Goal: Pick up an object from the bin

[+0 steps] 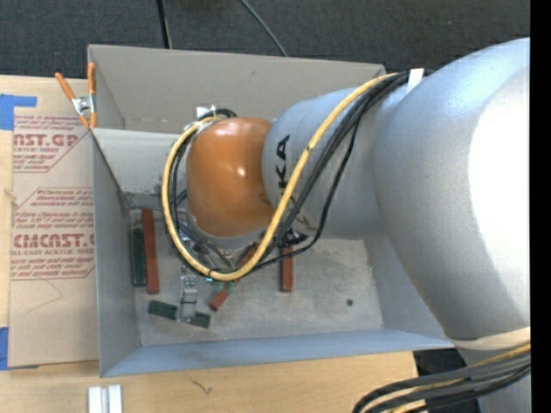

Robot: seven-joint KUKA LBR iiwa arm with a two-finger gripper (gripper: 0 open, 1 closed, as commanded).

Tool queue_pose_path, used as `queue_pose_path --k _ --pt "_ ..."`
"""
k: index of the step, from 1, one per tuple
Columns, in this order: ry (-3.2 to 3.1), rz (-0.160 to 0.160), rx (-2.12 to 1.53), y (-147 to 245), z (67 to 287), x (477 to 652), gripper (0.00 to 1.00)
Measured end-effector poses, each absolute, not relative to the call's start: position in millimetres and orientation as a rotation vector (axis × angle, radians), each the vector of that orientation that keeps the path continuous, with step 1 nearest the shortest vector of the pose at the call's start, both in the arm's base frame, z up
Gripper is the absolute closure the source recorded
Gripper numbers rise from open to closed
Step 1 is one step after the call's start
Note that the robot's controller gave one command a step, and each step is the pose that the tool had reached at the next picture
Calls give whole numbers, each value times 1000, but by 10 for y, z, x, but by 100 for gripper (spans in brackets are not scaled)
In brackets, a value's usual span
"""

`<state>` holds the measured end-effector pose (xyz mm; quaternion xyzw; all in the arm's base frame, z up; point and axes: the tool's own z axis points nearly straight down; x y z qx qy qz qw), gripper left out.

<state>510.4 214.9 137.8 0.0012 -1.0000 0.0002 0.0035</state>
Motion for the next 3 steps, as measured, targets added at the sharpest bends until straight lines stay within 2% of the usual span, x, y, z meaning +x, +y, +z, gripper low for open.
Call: queue_pose_path --k 1,2,3 --pt "-3141 -2 0 2140 1416 5128 0" --pt "-3141 -1 78 2230 1283 4879 0" --pt "-3141 -1 -11 2259 1260 4761 0"
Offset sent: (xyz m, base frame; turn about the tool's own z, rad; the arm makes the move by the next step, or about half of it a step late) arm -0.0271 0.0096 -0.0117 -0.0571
